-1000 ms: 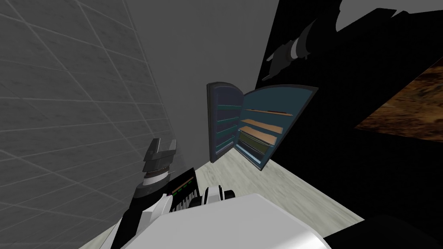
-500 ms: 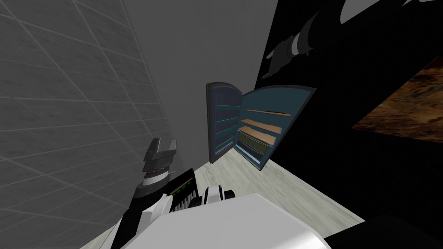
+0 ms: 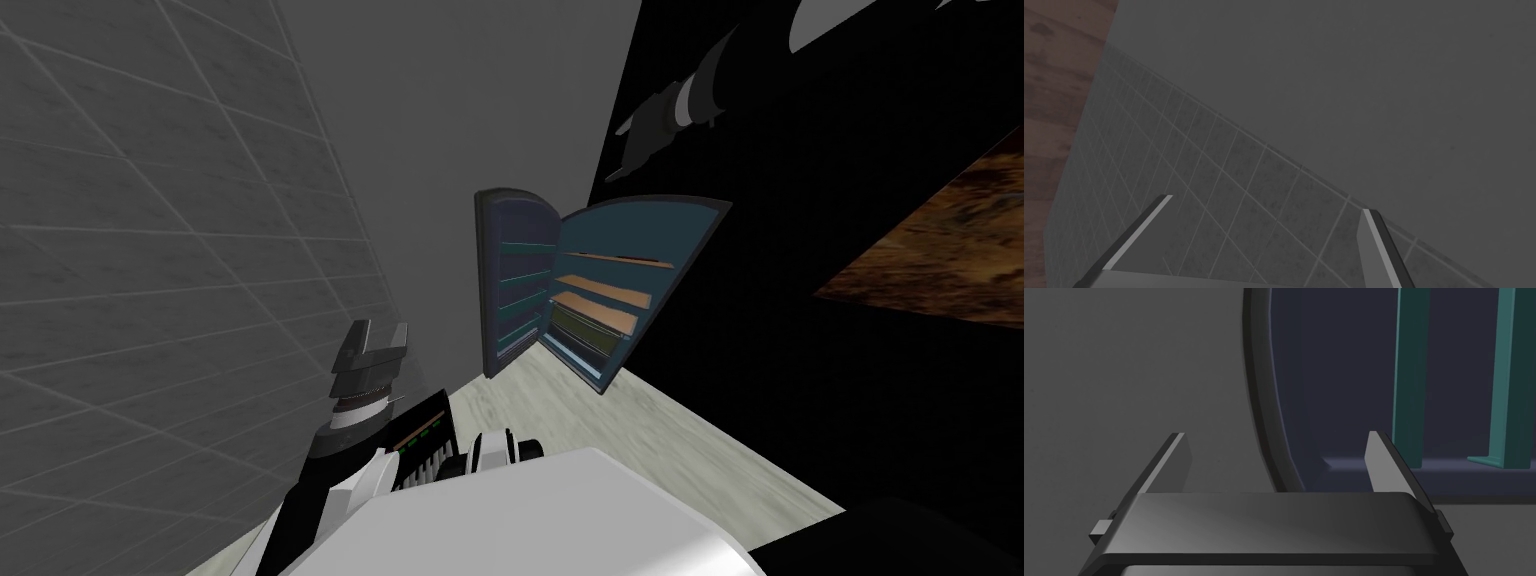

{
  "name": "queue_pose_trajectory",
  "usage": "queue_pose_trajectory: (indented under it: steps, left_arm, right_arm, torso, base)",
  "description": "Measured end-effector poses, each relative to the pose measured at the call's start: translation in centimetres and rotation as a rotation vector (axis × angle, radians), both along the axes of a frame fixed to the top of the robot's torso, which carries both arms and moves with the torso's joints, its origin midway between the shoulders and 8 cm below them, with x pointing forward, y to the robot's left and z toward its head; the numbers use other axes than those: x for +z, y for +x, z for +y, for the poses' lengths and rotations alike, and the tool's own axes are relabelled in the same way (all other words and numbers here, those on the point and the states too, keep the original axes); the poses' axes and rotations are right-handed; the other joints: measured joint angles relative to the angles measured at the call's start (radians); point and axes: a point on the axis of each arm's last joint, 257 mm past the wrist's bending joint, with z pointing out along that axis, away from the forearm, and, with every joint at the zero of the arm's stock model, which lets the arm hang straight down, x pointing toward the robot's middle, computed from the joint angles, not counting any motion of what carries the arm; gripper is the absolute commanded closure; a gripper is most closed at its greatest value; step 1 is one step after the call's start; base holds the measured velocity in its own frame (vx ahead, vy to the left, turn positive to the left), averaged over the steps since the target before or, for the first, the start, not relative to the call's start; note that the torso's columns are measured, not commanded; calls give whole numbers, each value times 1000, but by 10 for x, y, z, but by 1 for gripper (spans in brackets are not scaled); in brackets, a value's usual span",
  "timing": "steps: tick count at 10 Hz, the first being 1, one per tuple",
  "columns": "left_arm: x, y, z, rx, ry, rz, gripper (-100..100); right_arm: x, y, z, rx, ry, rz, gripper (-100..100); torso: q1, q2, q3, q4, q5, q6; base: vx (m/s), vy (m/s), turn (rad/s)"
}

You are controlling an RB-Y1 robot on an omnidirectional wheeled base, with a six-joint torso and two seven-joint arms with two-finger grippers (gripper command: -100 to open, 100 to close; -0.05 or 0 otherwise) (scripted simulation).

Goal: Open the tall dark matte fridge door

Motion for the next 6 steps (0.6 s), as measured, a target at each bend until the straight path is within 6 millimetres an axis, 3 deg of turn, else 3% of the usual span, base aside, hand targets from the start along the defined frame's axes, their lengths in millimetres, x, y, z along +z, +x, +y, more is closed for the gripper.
queue_pose_trajectory:
  steps: [1, 6]
  left_arm:
    - [0, 0, 0, 0, 0, 0, 0]
    - [0, 0, 0, 0, 0, 0, 0]
  right_arm:
    - [0, 0, 0, 0, 0, 0, 0]
    - [0, 0, 0, 0, 0, 0, 0]
  torso:
    - [-1, -1, 0, 0, 0, 0]
    - [-1, -2, -1, -1, 0, 0]
  base:
    - [0, 0, 0]
    - [0, 0, 0]
